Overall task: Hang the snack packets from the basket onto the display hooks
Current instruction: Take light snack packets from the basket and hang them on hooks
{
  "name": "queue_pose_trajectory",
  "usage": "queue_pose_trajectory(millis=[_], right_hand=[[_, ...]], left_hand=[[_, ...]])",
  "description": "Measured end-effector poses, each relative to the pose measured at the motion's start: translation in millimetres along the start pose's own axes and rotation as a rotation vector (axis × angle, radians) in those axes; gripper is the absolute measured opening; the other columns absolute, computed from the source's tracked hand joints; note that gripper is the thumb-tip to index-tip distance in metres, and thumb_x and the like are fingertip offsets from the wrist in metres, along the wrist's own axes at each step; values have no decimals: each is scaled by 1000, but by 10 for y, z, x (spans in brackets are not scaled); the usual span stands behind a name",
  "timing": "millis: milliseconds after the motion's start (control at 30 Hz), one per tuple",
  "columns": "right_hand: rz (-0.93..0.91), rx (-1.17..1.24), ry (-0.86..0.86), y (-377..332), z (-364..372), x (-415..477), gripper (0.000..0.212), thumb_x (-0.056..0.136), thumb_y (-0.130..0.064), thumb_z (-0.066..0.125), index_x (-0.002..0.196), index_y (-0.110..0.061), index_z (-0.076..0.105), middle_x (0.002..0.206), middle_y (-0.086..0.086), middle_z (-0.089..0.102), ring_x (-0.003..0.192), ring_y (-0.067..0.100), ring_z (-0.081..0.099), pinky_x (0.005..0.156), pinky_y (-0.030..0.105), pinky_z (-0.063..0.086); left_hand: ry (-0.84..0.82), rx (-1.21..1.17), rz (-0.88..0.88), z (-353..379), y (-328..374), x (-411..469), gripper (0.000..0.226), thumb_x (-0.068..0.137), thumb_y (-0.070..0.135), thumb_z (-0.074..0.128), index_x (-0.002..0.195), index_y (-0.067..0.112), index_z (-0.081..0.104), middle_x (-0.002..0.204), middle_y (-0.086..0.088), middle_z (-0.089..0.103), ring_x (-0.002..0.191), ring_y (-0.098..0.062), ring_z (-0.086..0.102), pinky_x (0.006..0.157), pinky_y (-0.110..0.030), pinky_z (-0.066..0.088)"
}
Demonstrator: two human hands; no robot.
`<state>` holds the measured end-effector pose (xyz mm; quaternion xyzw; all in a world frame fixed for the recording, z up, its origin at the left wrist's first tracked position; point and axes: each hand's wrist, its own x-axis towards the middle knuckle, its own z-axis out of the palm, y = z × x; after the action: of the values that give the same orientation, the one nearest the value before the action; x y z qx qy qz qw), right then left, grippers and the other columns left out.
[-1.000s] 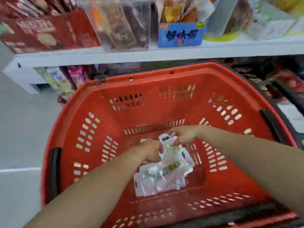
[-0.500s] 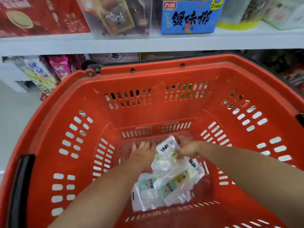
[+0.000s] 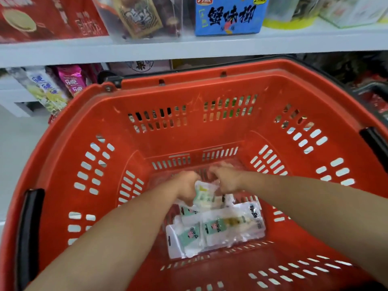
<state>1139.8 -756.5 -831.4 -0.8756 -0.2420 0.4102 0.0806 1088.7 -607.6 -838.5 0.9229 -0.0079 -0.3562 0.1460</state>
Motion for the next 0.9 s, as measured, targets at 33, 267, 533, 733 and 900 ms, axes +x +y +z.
queue_pose_trajectory(millis=[33, 267, 533, 733, 900], right_hand=[[-17, -47, -1, -35, -47, -22, 83, 73, -34, 82, 141, -22, 37, 135, 5, 44, 125, 26, 42, 106, 42, 40], [-47, 128, -14, -141, -529, -421, 24, 76, -33, 81, 79, -14, 65, 76, -1, 66, 71, 15, 59, 64, 24, 45], [128, -93, 252, 179, -903, -941, 30, 81, -32, 77, 91, -7, 64, 94, 7, 69, 84, 23, 63, 72, 30, 50], [70, 146, 368, 177, -980, -976, 29, 80, -25, 78, 71, -15, 52, 73, 1, 61, 66, 18, 58, 58, 27, 45], [1, 356, 394, 172, -1066, -1040, 21, 77, -18, 80, 85, -2, 69, 89, 14, 74, 84, 30, 70, 76, 40, 56]], left_hand=[[45, 66, 40, -110, 62, -36, 59, 67, 10, 85, 119, 23, 60, 112, 0, 64, 96, -21, 60, 74, -28, 49], [329, -207, 178, -619, 152, -340, 55, 63, 10, 86, 97, 24, 45, 87, 4, 57, 76, -17, 52, 60, -30, 42], [-83, -16, 39, 222, 138, -208, 43, 84, 46, 68, 109, 13, 61, 114, -7, 66, 96, -22, 60, 76, -28, 44], [-94, -98, 77, 652, 370, -176, 31, 83, 30, 74, 100, 6, 66, 94, -9, 68, 92, -26, 66, 66, -27, 43], [136, -1, 161, -34, 436, -375, 15, 81, 23, 73, 92, 13, 69, 89, -3, 67, 88, -20, 61, 71, -25, 40]])
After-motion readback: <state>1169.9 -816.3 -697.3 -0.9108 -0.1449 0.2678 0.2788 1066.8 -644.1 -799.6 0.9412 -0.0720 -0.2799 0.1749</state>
